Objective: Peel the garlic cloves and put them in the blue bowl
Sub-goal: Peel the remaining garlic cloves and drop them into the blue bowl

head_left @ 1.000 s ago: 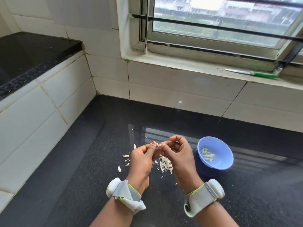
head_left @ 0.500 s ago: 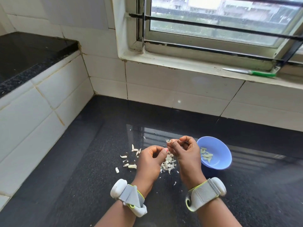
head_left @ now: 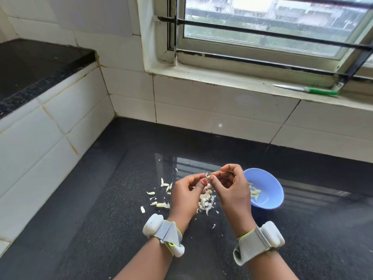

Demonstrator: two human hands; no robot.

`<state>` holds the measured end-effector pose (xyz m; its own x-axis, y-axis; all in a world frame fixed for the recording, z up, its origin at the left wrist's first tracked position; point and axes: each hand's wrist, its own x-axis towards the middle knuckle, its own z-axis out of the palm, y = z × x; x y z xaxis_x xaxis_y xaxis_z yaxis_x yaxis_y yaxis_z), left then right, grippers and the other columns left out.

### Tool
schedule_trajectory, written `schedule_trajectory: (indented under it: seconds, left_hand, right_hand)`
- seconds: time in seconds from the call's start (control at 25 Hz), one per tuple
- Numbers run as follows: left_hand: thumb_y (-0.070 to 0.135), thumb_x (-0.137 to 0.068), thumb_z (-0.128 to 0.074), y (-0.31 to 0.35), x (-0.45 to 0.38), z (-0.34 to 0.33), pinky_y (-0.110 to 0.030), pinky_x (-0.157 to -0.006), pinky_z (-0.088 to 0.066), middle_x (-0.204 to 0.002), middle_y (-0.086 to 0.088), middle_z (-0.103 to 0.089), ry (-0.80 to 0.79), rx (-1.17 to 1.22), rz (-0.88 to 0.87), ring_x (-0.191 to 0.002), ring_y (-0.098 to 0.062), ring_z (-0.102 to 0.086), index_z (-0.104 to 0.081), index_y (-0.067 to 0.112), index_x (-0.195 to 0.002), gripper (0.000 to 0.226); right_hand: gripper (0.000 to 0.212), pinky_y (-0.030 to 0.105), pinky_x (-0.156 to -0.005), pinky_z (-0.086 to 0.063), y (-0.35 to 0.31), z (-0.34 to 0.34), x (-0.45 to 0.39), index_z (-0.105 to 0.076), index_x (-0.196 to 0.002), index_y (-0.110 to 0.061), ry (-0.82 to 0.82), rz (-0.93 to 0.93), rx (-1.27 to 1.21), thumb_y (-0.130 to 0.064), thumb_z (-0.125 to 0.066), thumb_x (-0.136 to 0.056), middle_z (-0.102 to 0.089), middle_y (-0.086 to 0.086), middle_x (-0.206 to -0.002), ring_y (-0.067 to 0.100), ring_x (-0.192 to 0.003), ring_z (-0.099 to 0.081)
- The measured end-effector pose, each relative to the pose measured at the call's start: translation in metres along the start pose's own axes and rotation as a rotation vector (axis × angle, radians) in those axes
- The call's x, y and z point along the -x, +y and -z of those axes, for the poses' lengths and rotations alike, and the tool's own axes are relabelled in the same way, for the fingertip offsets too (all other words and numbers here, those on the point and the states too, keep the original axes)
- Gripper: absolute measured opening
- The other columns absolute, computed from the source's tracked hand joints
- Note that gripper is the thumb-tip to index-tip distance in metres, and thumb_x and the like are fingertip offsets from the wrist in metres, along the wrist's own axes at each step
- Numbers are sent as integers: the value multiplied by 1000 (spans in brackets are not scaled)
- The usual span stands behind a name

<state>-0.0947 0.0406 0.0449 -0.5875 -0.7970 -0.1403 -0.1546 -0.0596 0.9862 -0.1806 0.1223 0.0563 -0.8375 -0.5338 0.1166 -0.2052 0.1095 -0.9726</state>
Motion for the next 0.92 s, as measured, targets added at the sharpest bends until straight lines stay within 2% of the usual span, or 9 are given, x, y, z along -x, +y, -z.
schedule_trajectory:
  seconds: [0.12,0.28,0.4,0.56,0.68,0.8,0.92]
  left_hand:
    - [18,-82,-71,8,0,1,-22,-55,-50,-78,-4,-74,25,118,14,-67,-10,-67,-73,12,-89,9]
    - [13,-86,-67,7,-2,5,-21,-53,-50,-74,-5,-73,60,113,37,-67,-11,-68,-72,8,-82,8]
    - [7,-89,-62,9,-2,7,-16,-51,-45,-69,-2,-70,53,237,116,-64,-6,-66,-69,5,-81,10]
    - [6,-91,-57,13,-1,6,-24,-59,-45,-71,-6,-70,39,376,187,-61,-10,-64,-67,0,-87,13]
    - [10,-95,-54,15,1,3,-23,-59,-44,-78,-11,-70,24,346,183,-63,-12,-63,-66,-4,-93,19]
    - [12,-96,-51,17,0,3,-13,-49,-39,-72,-2,-64,20,321,208,-59,-4,-59,-65,4,-88,18]
    - [13,-96,-51,19,-1,1,-14,-49,-38,-69,2,-59,22,323,241,-61,-7,-54,-62,10,-84,18]
  right_hand:
    - [33,19,-67,-55,-4,0,4,-50,-90,-26,-27,115,128,-9,-77,-81,-69,-3,-78,7,-73,-68]
    - [30,20,-66,-55,-8,-5,8,-49,-87,-23,-86,123,113,-9,-75,-83,-69,-2,-77,9,-72,-69]
    - [29,30,-71,-58,-7,-11,7,-46,-85,-18,-115,-2,-55,-4,-71,-85,-71,2,-79,16,-75,-70]
    - [26,29,-69,-56,-8,-16,6,-42,-88,-13,-154,-251,-433,4,-61,-90,-71,6,-78,20,-77,-70]
    - [25,31,-70,-56,-7,-17,6,-43,-88,-14,-145,-287,-500,2,-62,-90,-71,7,-79,22,-78,-70]
    - [23,33,-73,-55,-2,-16,4,-48,-85,-14,-71,-264,-397,2,-64,-88,-67,8,-79,19,-78,-67]
    - [20,36,-77,-57,4,-10,-1,-64,-82,-18,-43,-230,-82,1,-65,-86,-71,3,-79,16,-76,-67]
